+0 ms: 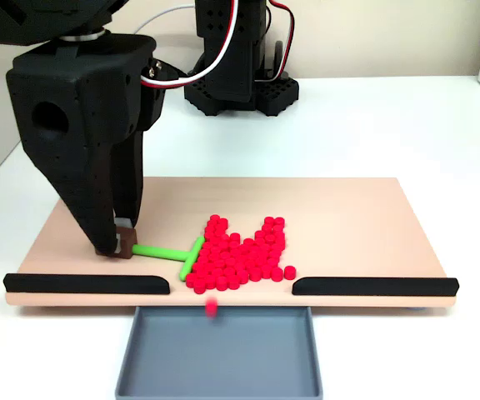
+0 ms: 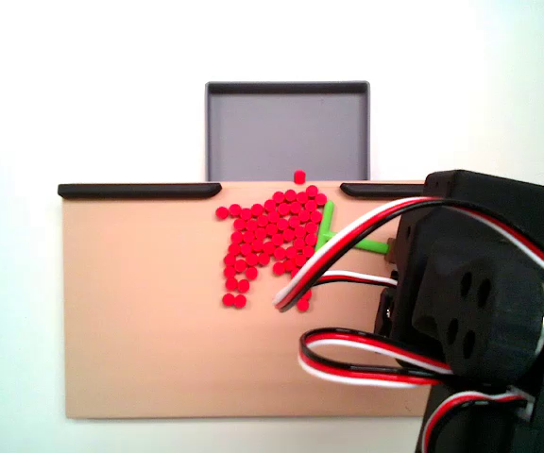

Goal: Gather the right side granules

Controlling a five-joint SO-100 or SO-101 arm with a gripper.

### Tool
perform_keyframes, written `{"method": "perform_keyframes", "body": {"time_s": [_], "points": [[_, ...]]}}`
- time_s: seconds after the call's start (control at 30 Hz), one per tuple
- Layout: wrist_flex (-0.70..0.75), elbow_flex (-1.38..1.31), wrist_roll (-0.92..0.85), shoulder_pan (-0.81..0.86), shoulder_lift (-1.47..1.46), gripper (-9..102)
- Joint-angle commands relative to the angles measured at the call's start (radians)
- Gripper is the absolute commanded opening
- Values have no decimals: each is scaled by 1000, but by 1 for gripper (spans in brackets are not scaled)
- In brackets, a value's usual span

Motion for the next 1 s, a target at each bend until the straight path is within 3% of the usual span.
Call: {"method": "perform_keyframes", "body": {"time_s": [0.0,0.73,0.97], "points": [[5,-5,8,-14,11,0],[17,-5,-58,55,98,0],[54,-2,23,77,160,0]]}}
